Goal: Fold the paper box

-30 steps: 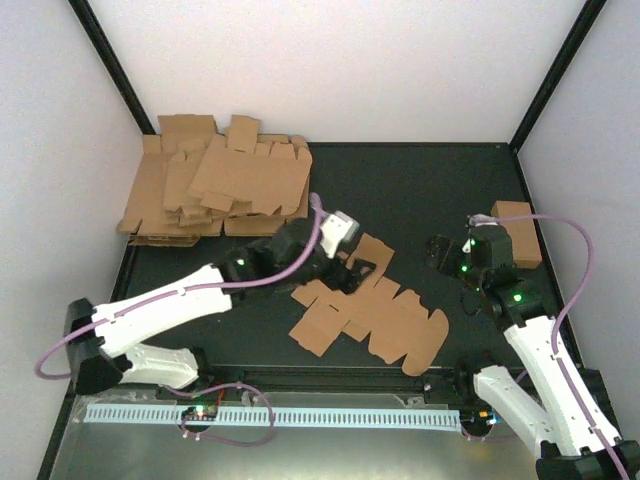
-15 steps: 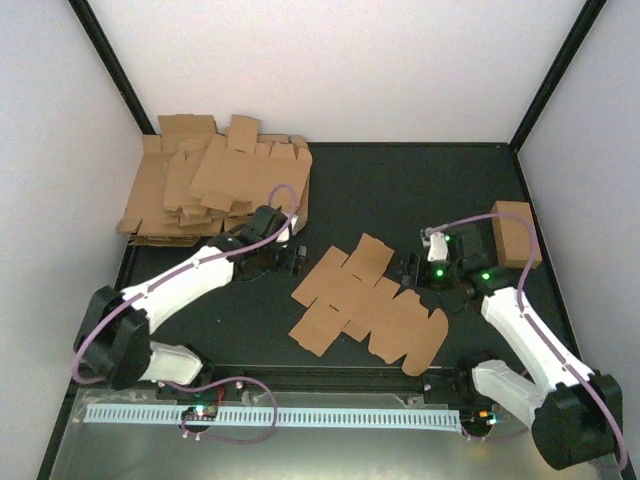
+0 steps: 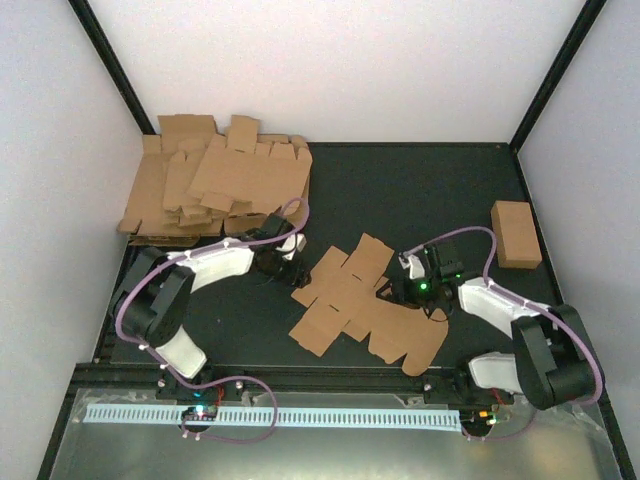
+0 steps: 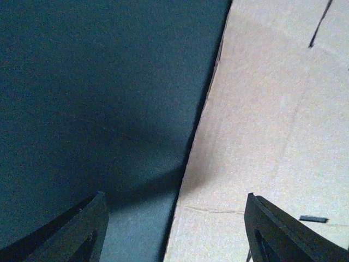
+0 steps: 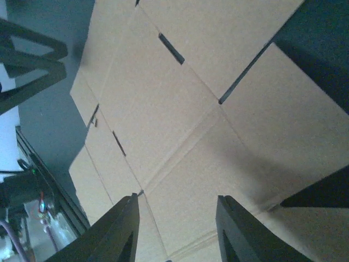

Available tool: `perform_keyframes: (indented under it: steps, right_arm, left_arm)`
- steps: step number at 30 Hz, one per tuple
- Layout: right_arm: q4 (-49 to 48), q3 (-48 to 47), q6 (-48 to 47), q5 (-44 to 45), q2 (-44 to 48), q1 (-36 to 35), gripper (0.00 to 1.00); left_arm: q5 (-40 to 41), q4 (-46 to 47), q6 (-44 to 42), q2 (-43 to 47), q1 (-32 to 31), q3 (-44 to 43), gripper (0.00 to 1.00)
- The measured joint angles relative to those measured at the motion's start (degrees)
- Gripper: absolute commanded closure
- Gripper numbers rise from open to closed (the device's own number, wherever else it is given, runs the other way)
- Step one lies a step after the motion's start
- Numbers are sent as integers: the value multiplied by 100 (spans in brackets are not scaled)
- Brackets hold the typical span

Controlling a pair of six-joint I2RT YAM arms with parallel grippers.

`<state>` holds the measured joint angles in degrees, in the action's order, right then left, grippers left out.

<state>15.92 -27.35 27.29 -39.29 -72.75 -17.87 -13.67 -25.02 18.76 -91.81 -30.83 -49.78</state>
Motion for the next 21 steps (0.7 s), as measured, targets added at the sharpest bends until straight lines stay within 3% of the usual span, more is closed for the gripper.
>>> perform_keyframes:
  steps: [3,9,17,21]
  right_arm:
    - [-234,81,-7,-94,-192,-28,71]
    - [-616,262,-4,-188,-592,-39,76]
    - [-1034,339,-20,-345,-962,-42,80]
    - [-1086,339,-20,-367,-1003,-39,80]
  left_arm:
    - [-192,20,-66,-271,2,-55,30]
    - [-581,302,-101,-468,17,-149,35]
    - [-1333,640,-81,-688,83,-162,48]
    - [-1510,649,-72,-719,103,-160,60]
